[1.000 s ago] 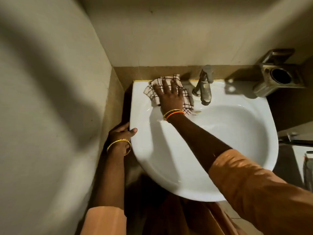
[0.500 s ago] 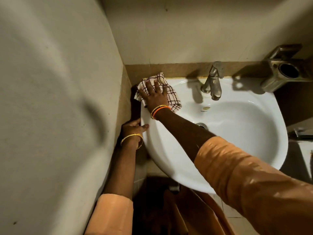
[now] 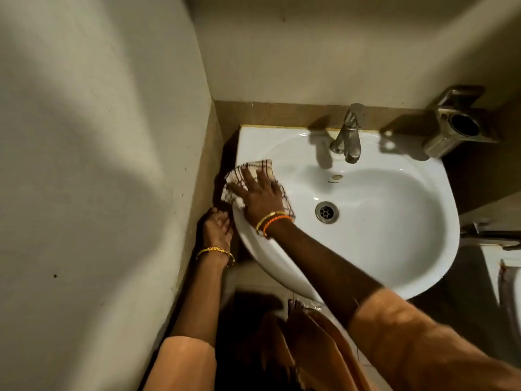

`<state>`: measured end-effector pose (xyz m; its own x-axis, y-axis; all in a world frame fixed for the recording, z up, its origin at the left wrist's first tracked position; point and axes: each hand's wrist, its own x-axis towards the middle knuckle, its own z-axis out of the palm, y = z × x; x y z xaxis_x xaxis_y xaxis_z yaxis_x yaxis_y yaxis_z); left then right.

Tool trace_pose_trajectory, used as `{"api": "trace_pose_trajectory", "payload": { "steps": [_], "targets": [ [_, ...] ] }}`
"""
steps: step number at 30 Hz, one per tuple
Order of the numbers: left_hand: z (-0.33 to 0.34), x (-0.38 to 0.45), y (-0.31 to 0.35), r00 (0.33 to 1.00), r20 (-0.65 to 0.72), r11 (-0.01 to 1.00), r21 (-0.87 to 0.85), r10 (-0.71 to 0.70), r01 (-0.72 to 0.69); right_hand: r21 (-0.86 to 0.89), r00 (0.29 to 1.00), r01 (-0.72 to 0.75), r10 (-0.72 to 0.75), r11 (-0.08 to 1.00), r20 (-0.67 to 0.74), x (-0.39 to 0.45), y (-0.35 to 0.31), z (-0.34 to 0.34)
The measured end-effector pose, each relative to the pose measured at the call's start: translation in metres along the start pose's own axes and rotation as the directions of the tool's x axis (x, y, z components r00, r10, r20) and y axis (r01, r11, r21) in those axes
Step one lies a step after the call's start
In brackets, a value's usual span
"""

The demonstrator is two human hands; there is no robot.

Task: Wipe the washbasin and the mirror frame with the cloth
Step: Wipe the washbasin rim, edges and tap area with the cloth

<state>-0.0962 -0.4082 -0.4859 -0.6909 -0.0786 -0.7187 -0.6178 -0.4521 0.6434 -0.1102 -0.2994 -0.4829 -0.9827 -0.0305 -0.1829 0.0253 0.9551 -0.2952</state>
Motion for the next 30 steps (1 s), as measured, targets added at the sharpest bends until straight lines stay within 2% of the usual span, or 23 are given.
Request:
{"api": "trace_pose_trajectory", "payload": {
  "steps": [4,6,8,10,12,14,17,21,24,27,30],
  "targets": [
    [-0.003,-0.004,-0.011,0.999,0.014,0.999,0.022,0.040,-0.040,0.186,0.988,-0.151,0.142,0.971,0.060,0.049,-0.004,-0.017],
    [0.001,-0.009,-0.020,0.997,-0.023,0.997,-0.039,0.073,-0.073,0.198,0.981,-0.192,0.187,0.961,0.043,0.050,-0.011,-0.012],
    [0.003,-0.014,-0.025,0.997,-0.060,0.990,-0.127,0.056,-0.064,0.234,0.982,-0.185,0.188,0.954,0.011,0.041,-0.018,0.001],
    [0.002,-0.016,-0.027,1.000,-0.013,0.967,-0.254,0.020,-0.023,0.266,0.991,-0.114,0.129,0.957,-0.040,0.021,-0.024,0.017],
    [-0.004,-0.015,-0.026,0.999,0.035,0.952,-0.305,0.020,-0.009,0.291,0.994,-0.059,0.082,0.955,-0.068,-0.009,-0.034,0.030],
    [-0.012,-0.011,-0.024,0.999,0.013,0.959,-0.281,0.039,-0.033,0.323,0.995,-0.060,0.082,0.944,-0.056,-0.043,-0.044,0.037],
    [-0.025,-0.009,-0.029,1.000,0.010,0.972,-0.232,-0.018,0.020,0.337,0.994,-0.088,0.103,0.937,-0.027,-0.076,-0.043,0.033],
    [-0.031,-0.011,-0.030,0.996,0.085,0.966,-0.255,-0.024,0.045,0.335,0.986,-0.124,0.154,0.934,-0.063,-0.066,-0.037,0.016],
    [-0.028,-0.012,-0.031,0.995,0.101,0.968,-0.252,0.013,0.013,0.425,0.960,-0.185,0.255,0.886,-0.114,-0.039,-0.040,0.012],
    [-0.025,-0.021,-0.032,0.994,0.103,0.973,-0.230,0.030,-0.005,0.518,0.939,-0.276,0.343,0.810,-0.037,-0.024,-0.041,0.014],
    [-0.024,-0.028,-0.034,0.994,0.103,0.977,-0.213,0.024,-0.001,0.443,0.948,-0.293,0.317,0.847,0.021,-0.036,-0.042,0.014]
  ]
}}
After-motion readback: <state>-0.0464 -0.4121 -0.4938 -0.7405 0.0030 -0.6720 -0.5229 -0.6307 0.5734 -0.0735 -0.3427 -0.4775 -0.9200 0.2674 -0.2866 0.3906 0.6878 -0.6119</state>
